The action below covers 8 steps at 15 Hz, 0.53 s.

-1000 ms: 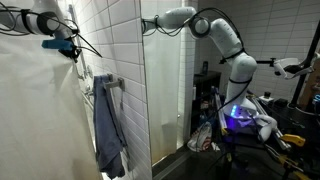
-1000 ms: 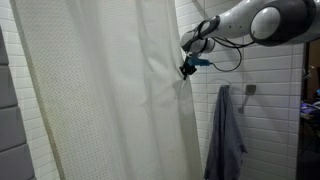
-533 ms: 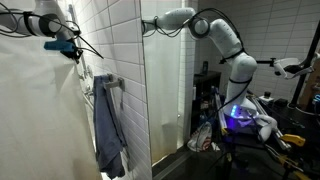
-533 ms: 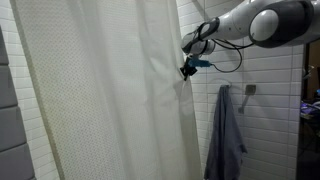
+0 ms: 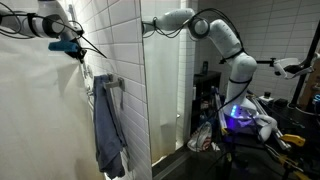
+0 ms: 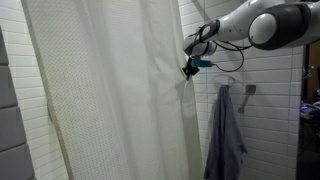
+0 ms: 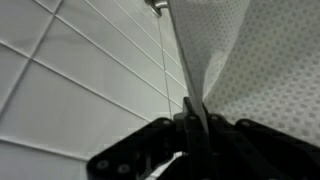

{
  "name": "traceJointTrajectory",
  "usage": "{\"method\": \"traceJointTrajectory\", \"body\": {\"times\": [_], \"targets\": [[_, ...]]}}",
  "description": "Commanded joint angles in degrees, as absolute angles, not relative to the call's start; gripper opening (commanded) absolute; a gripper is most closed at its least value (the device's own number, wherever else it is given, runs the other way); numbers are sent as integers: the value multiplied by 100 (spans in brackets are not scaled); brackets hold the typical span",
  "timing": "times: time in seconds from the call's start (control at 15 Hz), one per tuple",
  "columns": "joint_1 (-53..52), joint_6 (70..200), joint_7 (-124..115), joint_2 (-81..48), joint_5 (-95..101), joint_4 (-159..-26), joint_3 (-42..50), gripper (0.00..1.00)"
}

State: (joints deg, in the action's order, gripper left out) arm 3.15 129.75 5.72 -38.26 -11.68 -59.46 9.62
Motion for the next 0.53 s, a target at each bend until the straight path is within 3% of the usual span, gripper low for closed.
{"method": "traceJointTrajectory", "body": {"times": [0.0, 0.47], "targets": [[257, 13106, 428, -3954, -992, -5741, 1131, 0], [231, 13248, 385, -4004, -953, -5754, 1282, 0]]}}
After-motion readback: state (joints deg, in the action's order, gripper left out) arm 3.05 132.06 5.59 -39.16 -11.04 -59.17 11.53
